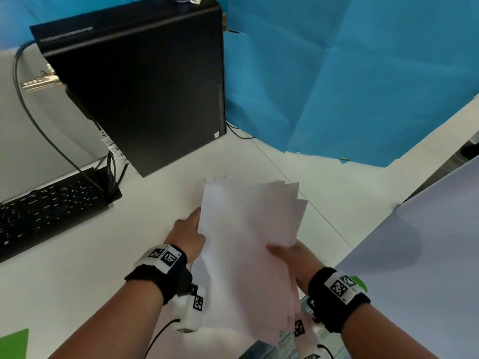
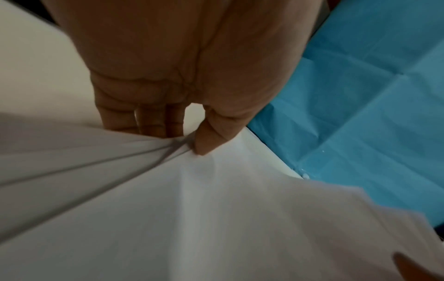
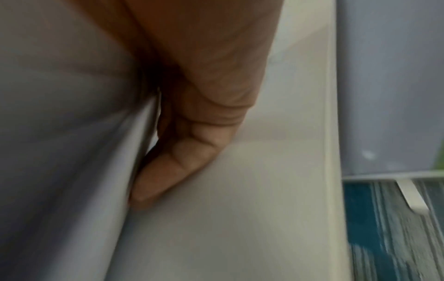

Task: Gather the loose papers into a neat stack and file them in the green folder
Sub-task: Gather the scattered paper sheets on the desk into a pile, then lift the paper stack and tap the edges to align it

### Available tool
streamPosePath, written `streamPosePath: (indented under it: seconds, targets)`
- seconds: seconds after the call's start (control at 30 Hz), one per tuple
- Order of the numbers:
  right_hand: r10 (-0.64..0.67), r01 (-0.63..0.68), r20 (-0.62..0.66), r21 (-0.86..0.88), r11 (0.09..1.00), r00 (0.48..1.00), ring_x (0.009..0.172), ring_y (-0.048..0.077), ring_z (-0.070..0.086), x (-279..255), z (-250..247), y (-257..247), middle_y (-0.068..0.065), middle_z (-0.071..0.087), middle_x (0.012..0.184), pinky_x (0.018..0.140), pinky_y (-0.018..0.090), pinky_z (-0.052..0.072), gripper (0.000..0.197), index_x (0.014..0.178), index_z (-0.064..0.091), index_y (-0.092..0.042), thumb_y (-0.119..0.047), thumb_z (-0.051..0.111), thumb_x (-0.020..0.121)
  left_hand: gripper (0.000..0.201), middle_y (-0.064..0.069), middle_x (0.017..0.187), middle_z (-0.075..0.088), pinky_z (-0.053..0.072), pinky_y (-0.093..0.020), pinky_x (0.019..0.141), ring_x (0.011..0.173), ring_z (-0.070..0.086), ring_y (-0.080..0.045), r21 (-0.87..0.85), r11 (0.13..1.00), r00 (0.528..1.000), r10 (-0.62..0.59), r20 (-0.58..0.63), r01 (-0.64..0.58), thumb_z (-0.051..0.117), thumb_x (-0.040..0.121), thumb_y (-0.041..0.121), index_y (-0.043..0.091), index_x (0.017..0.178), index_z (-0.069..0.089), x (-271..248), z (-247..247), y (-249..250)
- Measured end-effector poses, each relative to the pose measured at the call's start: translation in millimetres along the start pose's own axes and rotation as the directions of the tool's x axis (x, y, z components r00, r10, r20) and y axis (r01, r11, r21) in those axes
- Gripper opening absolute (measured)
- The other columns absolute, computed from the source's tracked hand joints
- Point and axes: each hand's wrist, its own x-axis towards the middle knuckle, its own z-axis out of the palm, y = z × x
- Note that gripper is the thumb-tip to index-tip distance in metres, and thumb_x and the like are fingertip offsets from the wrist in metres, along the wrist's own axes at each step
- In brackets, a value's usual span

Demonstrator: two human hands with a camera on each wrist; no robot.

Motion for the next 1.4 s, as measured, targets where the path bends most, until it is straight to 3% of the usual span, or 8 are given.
streamPosePath:
  seconds: [0.2,0.43,0.57,0.67,0.77,1.17,1.3,1.4]
  targets:
    - [0.096,-0.089,-0.028,0.194,0.977,0.995,0.108,0.048,0.068,-5,13,10,0.028,0.073,0.113,0.095,0.053,0.056,0.028,0.120,0.066,0.006,-0.007,0.062,0.095,0.071,-0.017,0.137,0.041,0.042,-0.036,0.103,0.112,0.056,-0.032,0.069,0.996,0.996,0.066,-0.061,-0.062,0.048,0.096,0.040,0.046,0.154,0.009,-9,3,-2]
    - [0.129,-0.090,-0.071,0.404,0.910,0.989,0.084,0.034,0.075,-18,41,26,0.022,0.077,0.102,0.077,0.043,0.061,0.024,0.116,0.066,0.003,-0.003,0.055,0.095,0.062,-0.015,0.111,0.066,0.049,-0.043,0.090,0.102,0.064,-0.033,-0.343,0.939,0.905,-0.176,-0.388,0.035,0.063,0.082,0.054,0.012,0.127,0.052,-69,-18,-59]
    - [0.190,-0.168,0.022,0.568,0.805,0.982,0.098,0.037,0.073,-25,71,33,0.022,0.075,0.112,0.078,0.045,0.060,0.031,0.122,0.065,0.001,-0.001,0.055,0.092,0.073,-0.015,0.065,0.064,0.053,-0.039,0.064,0.059,0.064,-0.030,-0.642,0.707,0.919,-0.394,-0.010,0.296,0.066,0.067,0.076,0.006,0.081,0.057,-103,-16,-91]
    - [0.230,-0.226,0.068,0.579,0.783,0.971,0.093,0.036,0.073,-28,96,38,0.020,0.077,0.108,0.071,0.044,0.061,0.028,0.119,0.065,-0.002,0.002,0.054,0.093,0.060,-0.012,0.078,0.067,0.055,-0.038,0.070,0.074,0.065,-0.031,-0.816,0.405,0.908,-0.258,0.330,0.412,0.064,0.073,0.071,0.014,0.088,0.059,-112,0,-93]
    - [0.287,-0.286,0.084,0.535,0.795,0.954,0.079,0.034,0.074,-34,121,47,0.023,0.076,0.106,0.059,0.042,0.062,0.027,0.121,0.062,0.001,0.001,0.054,0.096,0.024,-0.013,0.107,0.076,0.059,-0.042,0.073,0.093,0.072,-0.032,-0.923,0.287,0.961,-0.175,0.212,0.256,0.060,0.093,0.024,0.014,0.114,0.066,-108,20,-93]
    - [0.167,-0.222,0.151,0.546,0.808,0.974,0.080,0.033,0.065,-40,56,33,0.018,0.071,0.099,0.071,0.044,0.060,0.034,0.110,0.065,-0.014,-0.039,0.065,0.087,0.031,-0.035,0.105,0.064,0.052,-0.042,0.073,0.081,0.064,-0.035,-0.865,0.471,0.937,-0.350,-0.004,0.173,0.052,0.083,-0.020,-0.013,0.114,0.055,-118,-18,-166]
    - [0.156,-0.168,0.100,0.125,0.978,0.983,0.063,0.028,0.063,-29,50,20,0.012,0.061,0.073,0.077,0.056,0.058,0.028,0.115,0.063,-0.012,-0.028,0.067,0.092,0.025,-0.024,0.074,0.072,0.058,-0.034,0.057,0.059,0.071,-0.032,-0.817,0.533,0.935,-0.354,0.023,0.222,0.053,0.081,-0.022,-0.018,0.106,0.053,-123,-41,-181]
    - [0.104,-0.086,0.056,-0.265,0.960,0.993,0.050,0.018,0.060,-23,64,6,0.007,0.059,0.072,0.060,0.036,0.056,0.034,0.126,0.059,-0.012,-0.027,0.064,0.095,0.032,-0.024,0.087,0.074,0.058,-0.038,0.063,0.072,0.074,-0.032,-0.827,0.527,0.947,-0.321,0.021,0.198,0.066,0.079,-0.011,-0.013,0.111,0.059,-121,-48,-177]
